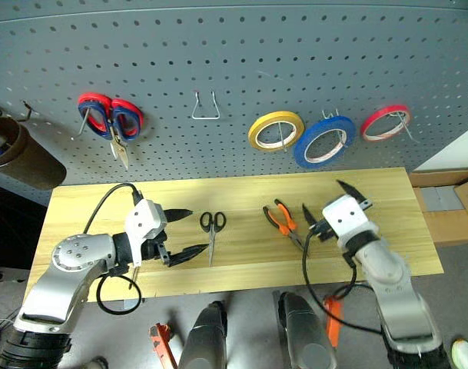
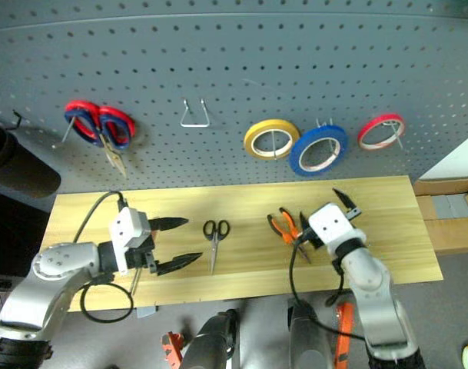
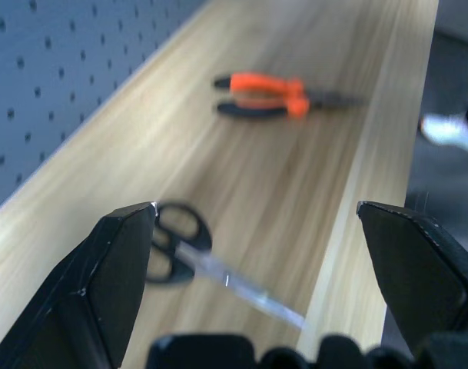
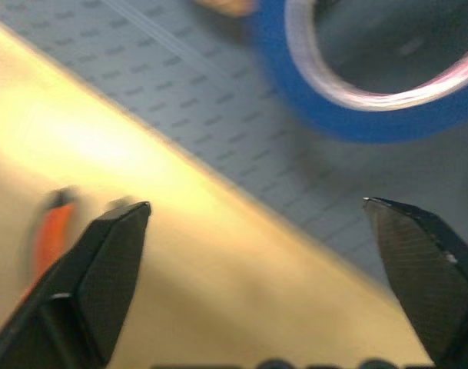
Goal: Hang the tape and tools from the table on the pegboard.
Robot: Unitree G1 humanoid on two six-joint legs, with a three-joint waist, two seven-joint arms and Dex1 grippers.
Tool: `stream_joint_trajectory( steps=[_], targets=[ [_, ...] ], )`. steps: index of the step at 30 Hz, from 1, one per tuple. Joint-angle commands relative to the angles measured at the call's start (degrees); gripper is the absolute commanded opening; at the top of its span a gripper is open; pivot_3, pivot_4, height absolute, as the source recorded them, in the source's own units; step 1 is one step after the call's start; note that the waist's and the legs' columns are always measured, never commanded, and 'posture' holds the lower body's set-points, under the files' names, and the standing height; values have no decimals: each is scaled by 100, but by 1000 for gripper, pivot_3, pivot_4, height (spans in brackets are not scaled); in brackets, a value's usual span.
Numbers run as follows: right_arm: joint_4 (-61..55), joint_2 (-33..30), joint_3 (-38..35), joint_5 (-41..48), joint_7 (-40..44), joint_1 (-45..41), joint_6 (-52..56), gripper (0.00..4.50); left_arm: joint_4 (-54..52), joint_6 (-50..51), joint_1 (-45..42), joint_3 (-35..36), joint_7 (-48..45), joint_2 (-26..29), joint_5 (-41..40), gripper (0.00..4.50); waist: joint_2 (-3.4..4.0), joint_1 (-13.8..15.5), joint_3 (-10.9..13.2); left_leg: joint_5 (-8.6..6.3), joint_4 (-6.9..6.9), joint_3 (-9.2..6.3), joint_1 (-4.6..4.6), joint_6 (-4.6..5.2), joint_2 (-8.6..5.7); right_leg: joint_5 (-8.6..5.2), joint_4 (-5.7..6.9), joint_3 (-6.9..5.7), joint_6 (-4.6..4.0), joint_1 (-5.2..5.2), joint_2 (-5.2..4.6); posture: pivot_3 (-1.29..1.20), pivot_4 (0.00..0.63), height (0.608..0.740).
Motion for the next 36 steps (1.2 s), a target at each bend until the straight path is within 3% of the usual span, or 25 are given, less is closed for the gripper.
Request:
stream_joint_trajectory(
  steps=[1, 5, 12, 22, 36],
  targets=[
    [-398, 419, 447, 409, 258, 14, 1550, 4469, 433, -424, 60, 306, -279, 243, 114, 4500, 0, 3, 0, 0, 0, -3, 0, 0, 2, 1, 0, -2, -1, 0, 2, -48, 385, 740],
    [98, 1114, 606, 636, 38, -527, 2502, 4469, 798, -608, -110, 299, -428, 322, 144, 4500, 3, 6, 2, 0, 0, -10, 2, 0, 4, 3, 1, -4, -5, -1, 8, -49, 386, 740],
    [1560, 1715, 596, 697, -534, -1545, 2337, 4469, 1038, -674, -276, 290, -500, 300, 183, 4500, 3, -16, 2, 1, -6, -13, 1, -2, 5, 5, -2, -13, -5, -12, 6, -42, 384, 740],
    [2871, 1639, 421, 691, -928, -2067, 1496, 4469, 952, -654, -150, 361, -454, 289, 185, 4500, 4, -26, 2, 1, -9, -5, 0, -3, 5, 5, -1, -16, -5, -20, 2, -25, 381, 740],
    [3103, 1451, 67, 810, -1010, -2056, 1470, 4469, 909, -633, -158, 287, -416, 233, 183, 4500, 4, -54, 2, 1, -7, -1, 0, -3, 5, 6, 4, -15, -6, -20, 2, -35, 383, 740]
  ],
)
